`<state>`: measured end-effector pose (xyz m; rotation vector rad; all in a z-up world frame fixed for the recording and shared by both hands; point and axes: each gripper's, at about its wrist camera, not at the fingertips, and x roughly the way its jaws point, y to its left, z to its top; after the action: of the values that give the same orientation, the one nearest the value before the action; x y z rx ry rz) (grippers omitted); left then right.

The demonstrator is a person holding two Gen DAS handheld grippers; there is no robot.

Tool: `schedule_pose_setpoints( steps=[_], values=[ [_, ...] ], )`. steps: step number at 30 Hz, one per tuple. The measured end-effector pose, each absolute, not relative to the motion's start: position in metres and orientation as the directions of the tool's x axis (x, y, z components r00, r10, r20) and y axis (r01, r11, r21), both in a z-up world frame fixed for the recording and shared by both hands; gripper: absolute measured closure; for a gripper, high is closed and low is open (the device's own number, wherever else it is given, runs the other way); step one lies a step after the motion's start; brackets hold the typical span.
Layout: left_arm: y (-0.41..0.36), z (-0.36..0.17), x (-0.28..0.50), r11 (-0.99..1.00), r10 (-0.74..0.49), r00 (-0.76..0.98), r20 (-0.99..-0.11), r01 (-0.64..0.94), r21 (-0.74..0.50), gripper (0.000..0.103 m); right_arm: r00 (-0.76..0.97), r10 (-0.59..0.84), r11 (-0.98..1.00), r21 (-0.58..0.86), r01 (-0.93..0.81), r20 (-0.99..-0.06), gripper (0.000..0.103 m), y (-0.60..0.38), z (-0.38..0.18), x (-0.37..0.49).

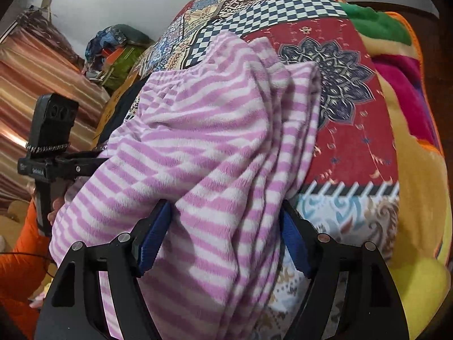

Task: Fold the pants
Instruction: 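Grasp the pants stack with both grippers and lift it off the quilt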

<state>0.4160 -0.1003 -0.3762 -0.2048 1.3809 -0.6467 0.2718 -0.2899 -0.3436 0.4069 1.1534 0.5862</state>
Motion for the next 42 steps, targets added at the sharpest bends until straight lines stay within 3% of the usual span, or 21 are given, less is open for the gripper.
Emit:
schedule_pose_setpoints(
  steps=[2, 7, 9, 12, 24, 33, 42],
  values=[
    [-0.107, -0.376, 0.419, 0.82, -0.521, 0.062, -0.851, 0.312, -0.479, 0.019, 0.286, 0.625, 0.781, 0.581, -0.229, -0.726, 0.033, -0.287, -0.342, 0.273],
    [-0.114, -0.367, 0.41, 0.84, -0.472, 0.108, -0.875, 0.355, -0.409, 0.047, 0.303, 0.637, 0.771, 0.591, -0.238, -0.709, 0.067, -0.284, -0.338, 0.277],
    [-0.114, -0.36, 0.406, 0.845, -0.463, 0.126, -0.877, 0.361, -0.394, 0.06, 0.318, 0.634, 0.773, 0.586, -0.241, -0.705, 0.073, -0.286, -0.333, 0.276],
    [-0.115, -0.346, 0.397, 0.849, -0.459, 0.166, -0.873, 0.372, -0.376, 0.071, 0.347, 0.628, 0.778, 0.573, -0.259, -0.696, 0.078, -0.286, -0.323, 0.271],
    [-0.087, -0.272, 0.361, 0.84, -0.504, 0.322, -0.801, 0.4, -0.367, 0.077, 0.469, 0.616, 0.788, 0.497, -0.364, -0.632, 0.08, -0.27, -0.243, 0.242],
    [-0.022, -0.207, 0.343, 0.867, -0.489, 0.495, -0.718, 0.366, -0.338, 0.079, 0.538, 0.637, 0.771, 0.445, -0.456, -0.552, 0.081, -0.233, -0.188, 0.246],
    [0.057, -0.18, 0.356, 0.901, -0.433, 0.61, -0.663, 0.278, -0.333, 0.079, 0.534, 0.687, 0.724, 0.404, -0.559, -0.492, 0.081, -0.167, -0.161, 0.281]
  ],
)
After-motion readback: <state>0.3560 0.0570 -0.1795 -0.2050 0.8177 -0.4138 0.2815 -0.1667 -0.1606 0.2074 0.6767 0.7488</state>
